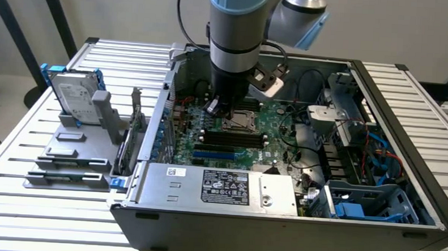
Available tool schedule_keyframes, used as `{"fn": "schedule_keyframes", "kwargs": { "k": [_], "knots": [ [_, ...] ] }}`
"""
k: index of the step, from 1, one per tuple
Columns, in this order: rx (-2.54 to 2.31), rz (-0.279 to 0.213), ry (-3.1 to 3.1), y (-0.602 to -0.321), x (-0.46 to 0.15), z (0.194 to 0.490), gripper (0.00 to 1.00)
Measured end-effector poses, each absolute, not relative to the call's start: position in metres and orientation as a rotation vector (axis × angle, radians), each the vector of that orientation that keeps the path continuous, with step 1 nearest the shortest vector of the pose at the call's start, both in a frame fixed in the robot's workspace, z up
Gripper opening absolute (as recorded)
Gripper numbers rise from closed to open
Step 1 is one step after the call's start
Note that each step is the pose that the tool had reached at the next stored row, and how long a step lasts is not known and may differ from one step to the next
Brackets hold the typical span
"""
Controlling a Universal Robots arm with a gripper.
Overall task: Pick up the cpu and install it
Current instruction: 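Install the first cpu locking lever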
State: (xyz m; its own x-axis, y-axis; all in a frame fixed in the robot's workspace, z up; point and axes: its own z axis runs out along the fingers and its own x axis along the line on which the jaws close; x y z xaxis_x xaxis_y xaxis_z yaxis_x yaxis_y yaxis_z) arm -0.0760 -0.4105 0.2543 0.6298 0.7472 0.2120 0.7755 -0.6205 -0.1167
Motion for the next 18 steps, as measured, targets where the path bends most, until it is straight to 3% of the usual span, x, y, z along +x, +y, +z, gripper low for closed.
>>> {"fn": "schedule_keyframes", "kwargs": {
  "k": [18],
  "knots": [
    [-2.659, -0.226, -1.253, -0.405, -0.09, 0.223, 0.11]
  ]
}}
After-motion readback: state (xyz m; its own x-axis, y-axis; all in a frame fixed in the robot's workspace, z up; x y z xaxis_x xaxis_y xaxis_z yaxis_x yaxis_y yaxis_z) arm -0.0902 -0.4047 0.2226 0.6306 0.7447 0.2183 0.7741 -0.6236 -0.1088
